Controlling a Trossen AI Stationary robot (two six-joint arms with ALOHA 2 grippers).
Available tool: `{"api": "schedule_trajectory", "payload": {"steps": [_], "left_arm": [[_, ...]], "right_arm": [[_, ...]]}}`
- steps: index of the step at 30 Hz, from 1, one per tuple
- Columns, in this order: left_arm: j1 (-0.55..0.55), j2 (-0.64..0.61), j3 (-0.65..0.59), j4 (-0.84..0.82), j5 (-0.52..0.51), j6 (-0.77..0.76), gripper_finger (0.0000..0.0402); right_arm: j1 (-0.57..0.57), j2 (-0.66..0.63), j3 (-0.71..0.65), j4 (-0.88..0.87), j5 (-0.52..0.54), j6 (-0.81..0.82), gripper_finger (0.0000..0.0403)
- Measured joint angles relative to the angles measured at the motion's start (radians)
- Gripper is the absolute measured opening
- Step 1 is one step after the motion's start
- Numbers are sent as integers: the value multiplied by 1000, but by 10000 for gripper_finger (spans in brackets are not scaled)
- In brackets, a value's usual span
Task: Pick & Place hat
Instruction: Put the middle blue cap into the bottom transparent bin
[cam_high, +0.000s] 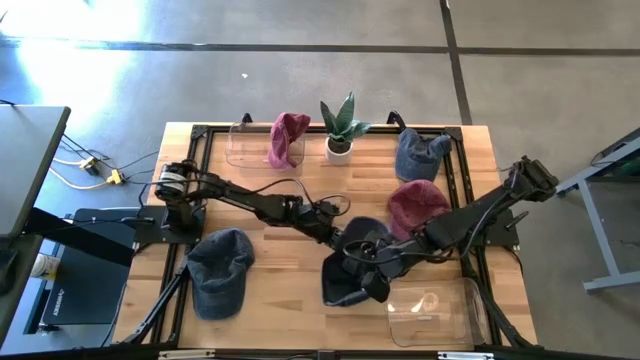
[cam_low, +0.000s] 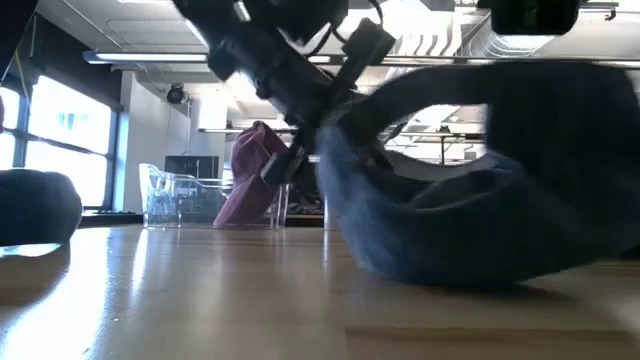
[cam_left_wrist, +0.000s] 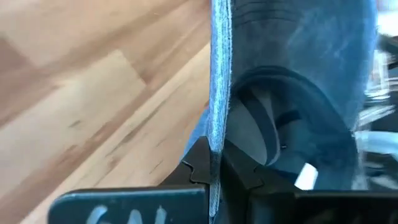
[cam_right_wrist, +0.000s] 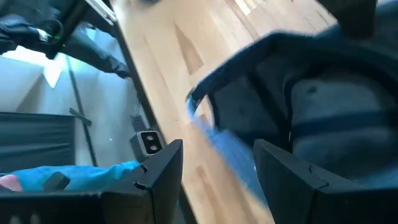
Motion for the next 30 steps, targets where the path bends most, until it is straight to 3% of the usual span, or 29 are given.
{"api": "schedule_trajectory", "payload": {"steps": [8, 16, 23, 28, 30], "left_arm": [[0, -111, 81, -316, -84, 89, 4], [0, -214, 96, -480, -92, 94, 2], [0, -284, 94, -619, -118, 131, 1], [-1, -290, 83, -621, -73, 141, 1], [-11, -290, 57, -620, -61, 142, 0]], "right_arm": [[49, -78, 0, -1, 185, 9, 192], [82, -78, 0, 0, 342, -39, 180], [75, -51, 0, 6, 463, -105, 102], [49, -23, 0, 15, 482, -116, 20], [43, -6, 0, 24, 480, -132, 6]]}}
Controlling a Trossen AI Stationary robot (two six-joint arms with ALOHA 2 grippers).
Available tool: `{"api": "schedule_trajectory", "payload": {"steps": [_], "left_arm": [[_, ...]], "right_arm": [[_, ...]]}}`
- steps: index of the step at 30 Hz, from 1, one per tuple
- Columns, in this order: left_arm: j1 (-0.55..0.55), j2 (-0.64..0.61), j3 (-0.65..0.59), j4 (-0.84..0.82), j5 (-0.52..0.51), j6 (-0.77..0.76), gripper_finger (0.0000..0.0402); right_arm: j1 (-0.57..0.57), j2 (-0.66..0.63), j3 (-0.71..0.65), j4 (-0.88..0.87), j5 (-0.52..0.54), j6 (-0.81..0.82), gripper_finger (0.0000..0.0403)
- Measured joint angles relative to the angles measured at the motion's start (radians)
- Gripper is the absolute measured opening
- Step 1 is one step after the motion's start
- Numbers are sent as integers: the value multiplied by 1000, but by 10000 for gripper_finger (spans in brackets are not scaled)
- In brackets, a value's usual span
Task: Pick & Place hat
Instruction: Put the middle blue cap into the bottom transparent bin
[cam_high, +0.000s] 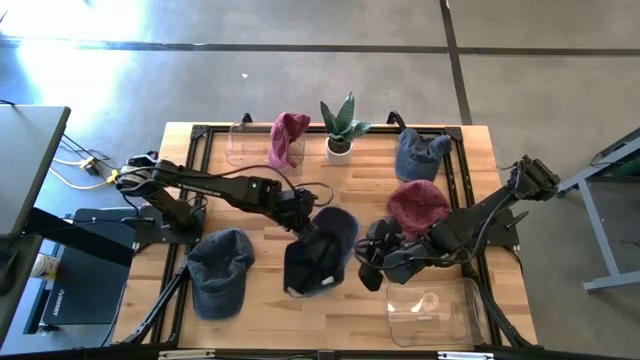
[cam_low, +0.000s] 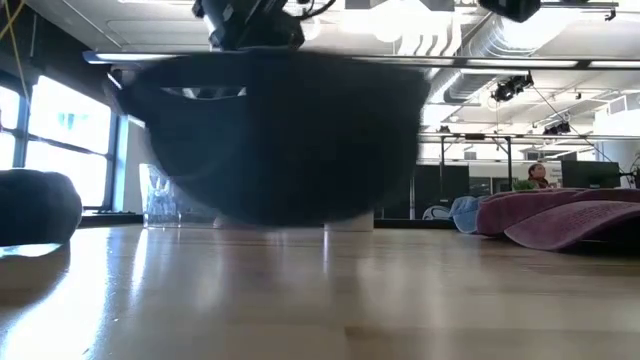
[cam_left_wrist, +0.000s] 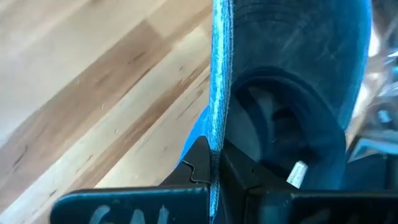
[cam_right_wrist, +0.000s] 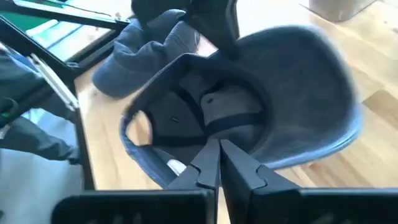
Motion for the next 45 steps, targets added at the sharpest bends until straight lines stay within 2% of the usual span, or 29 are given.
{"api": "schedule_trajectory", "payload": {"steps": [4, 7, 16, 21, 24, 27, 32, 37, 45], "left_arm": [[-3, -1, -51, 33, 26, -3, 0], [-2, -26, -83, 54, 33, -8, 0], [-1, -129, -211, 135, 10, -24, 0], [-1, -158, -277, 224, 9, -28, 0], [-1, -169, -279, 229, -3, -26, 0], [-1, -166, -282, 221, -26, -20, 0], [-1, -167, -282, 237, -42, -29, 0], [-1, -167, -282, 325, -14, -36, 0], [-1, -166, -282, 440, -8, -54, 0]], "right_arm": [[7, 37, 0, 12, -6, -24, 15], [9, 61, 0, 26, -37, -21, 4], [8, 96, -9, 119, -53, -70, 3], [-2, 91, -156, 353, -93, -55, 1], [-24, 91, -250, 521, -146, 20, 1], [-40, 91, -281, 579, -165, 66, 1], [-71, 90, -199, 531, -172, -5, 1], [-113, 88, -113, 425, -194, -107, 0], [-161, 90, -99, 340, -243, -160, 0]]}}
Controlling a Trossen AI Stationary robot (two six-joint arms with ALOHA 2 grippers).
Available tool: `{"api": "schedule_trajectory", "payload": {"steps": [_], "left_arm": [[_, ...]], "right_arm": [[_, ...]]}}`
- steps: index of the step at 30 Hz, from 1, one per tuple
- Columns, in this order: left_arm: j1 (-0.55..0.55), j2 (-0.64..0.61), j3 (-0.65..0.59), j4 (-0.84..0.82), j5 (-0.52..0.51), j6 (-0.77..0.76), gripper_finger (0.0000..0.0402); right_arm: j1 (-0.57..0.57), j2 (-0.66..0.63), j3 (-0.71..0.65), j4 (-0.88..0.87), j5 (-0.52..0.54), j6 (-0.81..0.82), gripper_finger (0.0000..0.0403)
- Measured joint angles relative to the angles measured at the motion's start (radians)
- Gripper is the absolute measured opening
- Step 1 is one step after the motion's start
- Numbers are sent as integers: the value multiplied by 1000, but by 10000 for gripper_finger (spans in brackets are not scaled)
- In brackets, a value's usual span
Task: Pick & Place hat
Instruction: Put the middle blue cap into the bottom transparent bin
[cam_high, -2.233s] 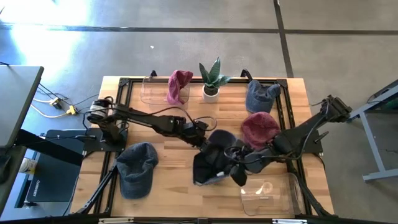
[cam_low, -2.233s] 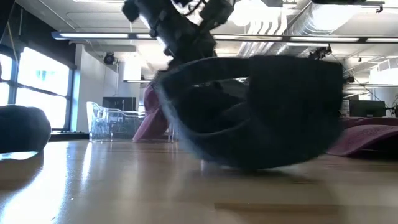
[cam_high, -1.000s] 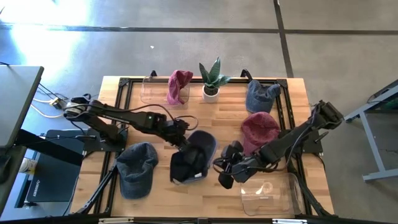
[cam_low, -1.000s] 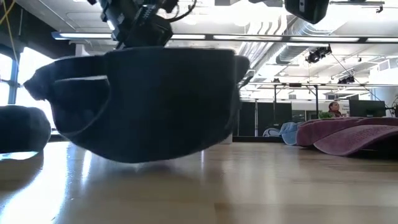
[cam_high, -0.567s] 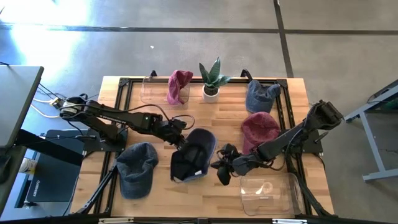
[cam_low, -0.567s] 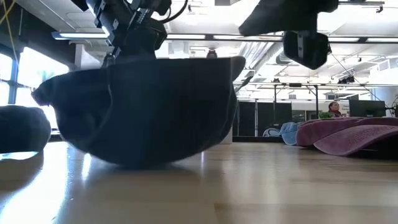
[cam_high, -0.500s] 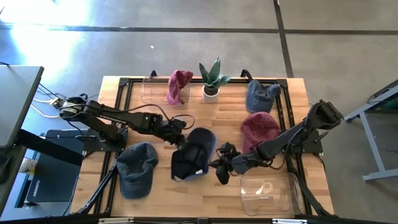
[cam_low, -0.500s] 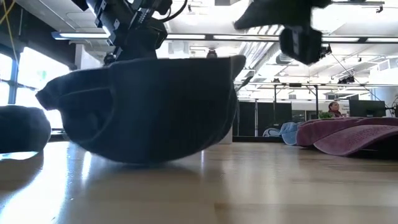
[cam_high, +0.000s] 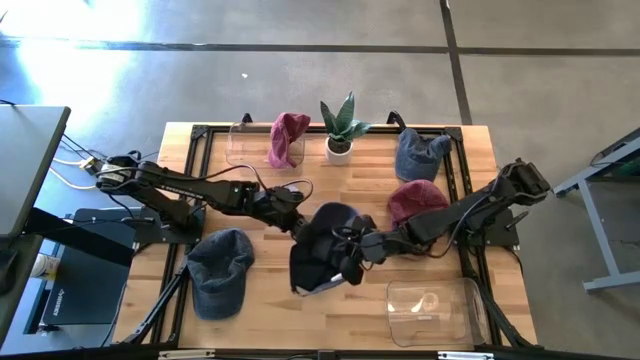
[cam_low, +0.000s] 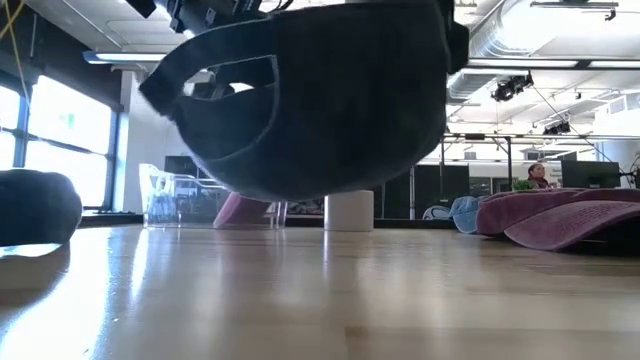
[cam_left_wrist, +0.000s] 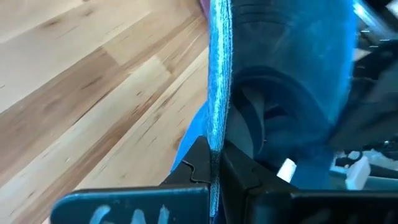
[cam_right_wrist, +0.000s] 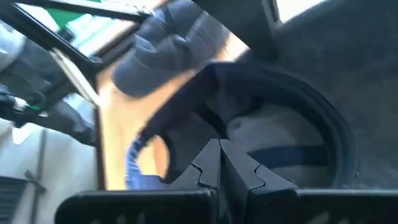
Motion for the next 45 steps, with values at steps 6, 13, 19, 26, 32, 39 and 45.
{"api": "schedule_trajectory", "payload": {"steps": [6, 13, 19, 26, 32, 39, 45], "left_arm": [[0, 1, 0, 77, -28, -3, 0], [0, 23, 0, 157, -43, -28, 0], [0, 39, 0, 191, -59, -54, 0], [-1, 48, 1, 217, -56, -58, 0], [-1, 48, 2, 210, -59, -56, 0], [0, 46, 2, 200, -70, -56, 0], [0, 45, 4, 169, -101, -56, 0]], "right_arm": [[-3, 2, 0, -156, 55, 1, 0], [20, 3, 0, -238, 56, -16, 0], [82, 3, -8, -291, 102, 32, 0], [129, 2, -125, -106, 41, 116, 0], [130, 2, -134, -38, -85, 172, 0], [130, 2, -61, -73, -13, 139, 0], [115, 2, 29, -228, -65, 57, 0]]}}
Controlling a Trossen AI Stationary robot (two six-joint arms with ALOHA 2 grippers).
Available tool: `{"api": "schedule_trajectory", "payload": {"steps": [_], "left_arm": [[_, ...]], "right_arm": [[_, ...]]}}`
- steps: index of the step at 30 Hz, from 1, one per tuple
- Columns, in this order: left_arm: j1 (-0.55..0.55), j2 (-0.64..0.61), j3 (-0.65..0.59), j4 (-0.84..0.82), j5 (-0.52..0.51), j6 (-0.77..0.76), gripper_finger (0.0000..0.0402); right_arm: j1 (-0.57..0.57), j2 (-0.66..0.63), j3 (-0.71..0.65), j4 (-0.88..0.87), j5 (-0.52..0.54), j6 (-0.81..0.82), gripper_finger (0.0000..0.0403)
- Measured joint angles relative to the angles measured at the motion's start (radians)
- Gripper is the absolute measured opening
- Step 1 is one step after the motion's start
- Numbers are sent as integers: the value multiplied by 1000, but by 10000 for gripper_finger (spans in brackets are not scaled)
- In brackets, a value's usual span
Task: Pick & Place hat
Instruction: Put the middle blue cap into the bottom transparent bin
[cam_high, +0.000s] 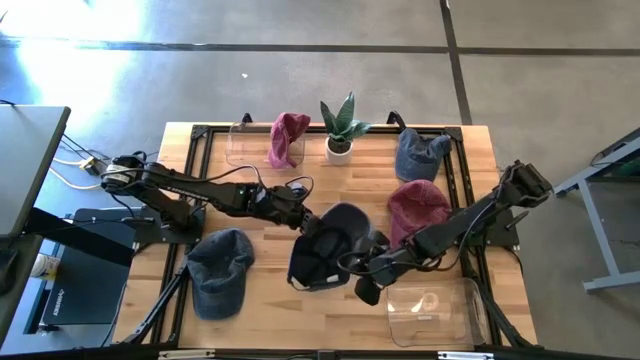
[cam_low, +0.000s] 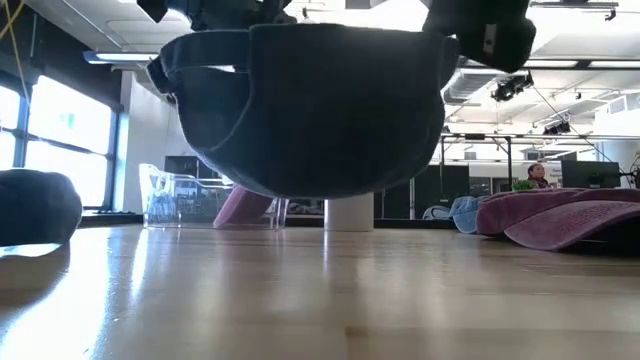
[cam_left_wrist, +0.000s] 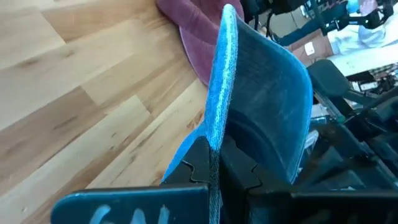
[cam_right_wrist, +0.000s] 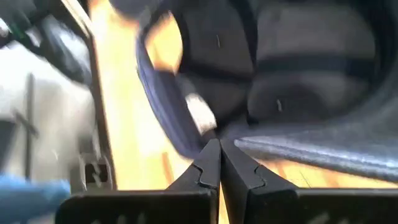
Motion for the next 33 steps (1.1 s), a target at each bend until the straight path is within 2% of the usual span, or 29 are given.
{"api": "schedule_trajectory", "payload": {"steps": [2, 4, 8, 11, 14, 17, 20, 25, 27, 30, 33], "left_arm": [[0, -1, 2, 2, -26, 0, 0], [0, -1, 2, 1, -51, 0, 0], [0, -2, 2, 2, -99, -4, 0], [0, -1, 2, 5, -120, -3, 0], [0, -1, 2, 16, -132, 1, 0], [0, -1, 2, 16, -142, 4, 0], [0, -1, 2, 22, -152, 26, 0], [0, -1, 1, 80, -174, 79, 0], [0, -1, 1, 132, -172, 114, 0], [0, 1, 0, 166, -142, 144, 0], [-1, 3, 0, 161, -116, 146, 0]], "right_arm": [[-6, 0, 40, -127, -6, 0, 0], [-14, 0, 76, -183, -8, -38, 0], [-22, 0, 133, -111, -31, -252, 0], [-30, 0, 131, 0, 8, -455, 0], [-59, 1, 117, 3, 57, -563, 0], [-98, 2, 117, -51, 129, -548, 0], [-143, 7, 117, -71, 135, -567, 0], [-202, 43, 117, -75, 19, -638, 0], [-212, 79, 118, -78, 5, -665, 0], [-214, 141, 118, -102, 91, -659, 0], [-214, 182, 121, -148, 200, -562, 0]]}}
